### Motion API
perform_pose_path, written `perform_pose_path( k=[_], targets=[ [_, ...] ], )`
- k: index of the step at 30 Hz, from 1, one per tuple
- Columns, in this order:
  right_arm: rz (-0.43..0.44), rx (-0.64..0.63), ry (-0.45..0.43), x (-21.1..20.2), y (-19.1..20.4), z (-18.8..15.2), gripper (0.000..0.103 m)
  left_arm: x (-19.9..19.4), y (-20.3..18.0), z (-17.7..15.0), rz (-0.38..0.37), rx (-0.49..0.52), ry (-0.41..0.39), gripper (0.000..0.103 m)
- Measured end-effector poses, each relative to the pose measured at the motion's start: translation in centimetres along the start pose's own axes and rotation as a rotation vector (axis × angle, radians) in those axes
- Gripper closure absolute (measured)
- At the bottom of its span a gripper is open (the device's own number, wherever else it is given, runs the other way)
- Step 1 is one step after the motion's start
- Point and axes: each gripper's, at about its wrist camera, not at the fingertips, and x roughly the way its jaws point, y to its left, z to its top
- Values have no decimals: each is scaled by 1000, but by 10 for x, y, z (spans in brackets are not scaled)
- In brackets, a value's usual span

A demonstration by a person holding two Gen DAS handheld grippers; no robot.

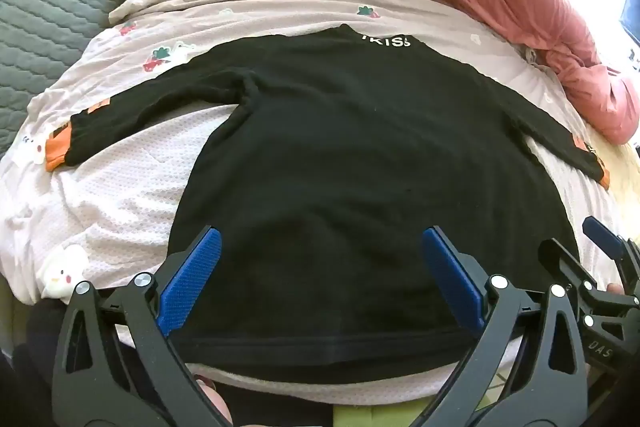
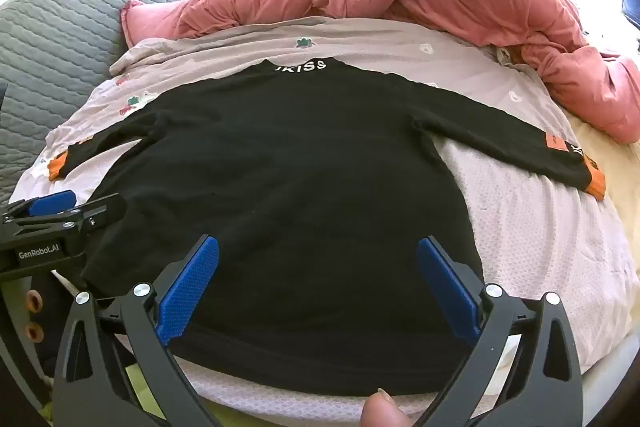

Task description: Fold small clothes

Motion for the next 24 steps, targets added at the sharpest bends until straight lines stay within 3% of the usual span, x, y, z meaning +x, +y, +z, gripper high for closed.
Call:
perform_pose_path(
  k=[24],
  targets=[
    [-8, -23, -11, -4, 7, 0, 4, -3, 5, 1, 3, -8, 0, 9]
  ],
)
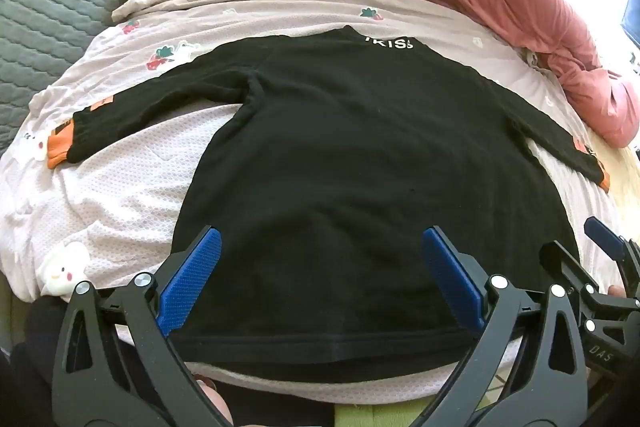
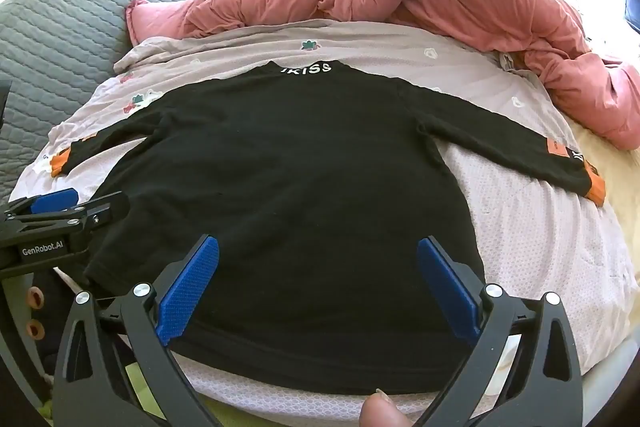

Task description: Fold small clothes

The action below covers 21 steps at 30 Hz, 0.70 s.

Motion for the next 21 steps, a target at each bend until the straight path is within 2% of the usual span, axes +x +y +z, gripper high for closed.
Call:
perform_pose_path(
  k=[21],
  targets=[
    [0, -6, -2, 0, 0, 0, 4, -4, 2, 1, 6, -3, -5, 9]
  ],
)
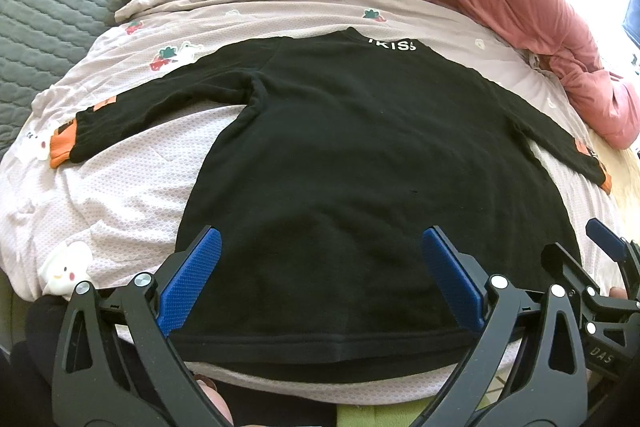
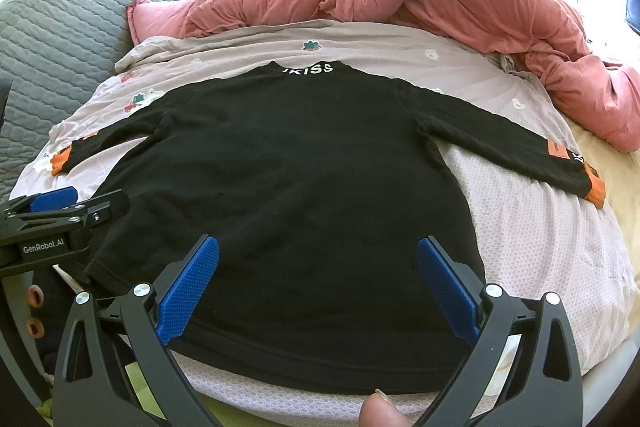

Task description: Fold small clothes

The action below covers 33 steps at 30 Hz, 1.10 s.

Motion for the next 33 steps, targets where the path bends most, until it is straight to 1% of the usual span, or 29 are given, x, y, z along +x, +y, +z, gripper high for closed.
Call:
perform_pose_path(
  k=[23, 33],
  targets=[
    [0, -10, 1, 1, 3, 2, 4, 0, 6, -1, 2, -2, 4, 9],
    [-5, 22, 6, 7, -5, 6, 4, 10, 5, 4, 4, 12, 10, 9]
  ],
)
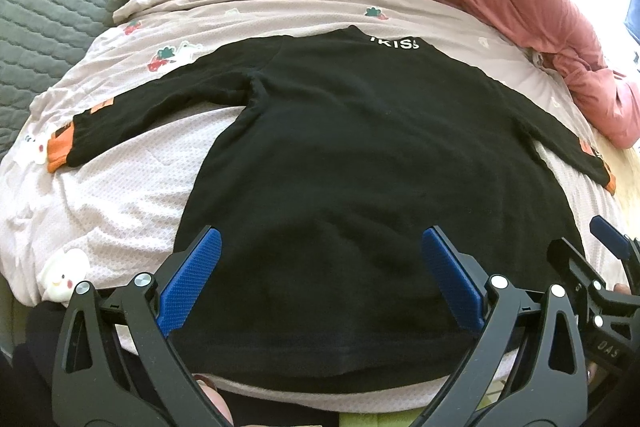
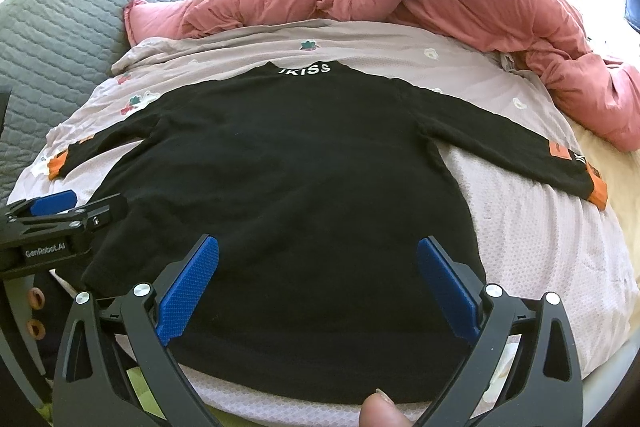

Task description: Fold small clothes

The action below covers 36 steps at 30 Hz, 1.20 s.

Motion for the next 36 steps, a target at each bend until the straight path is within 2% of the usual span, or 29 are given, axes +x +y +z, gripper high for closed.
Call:
perform_pose_path(
  k=[14, 36],
  targets=[
    [-30, 63, -31, 10, -33, 16, 4, 14, -21, 20, -9, 34, 3, 9],
    [-124, 168, -44, 26, -102, 38, 4, 34, -49, 47, -17, 79, 8, 9]
  ],
)
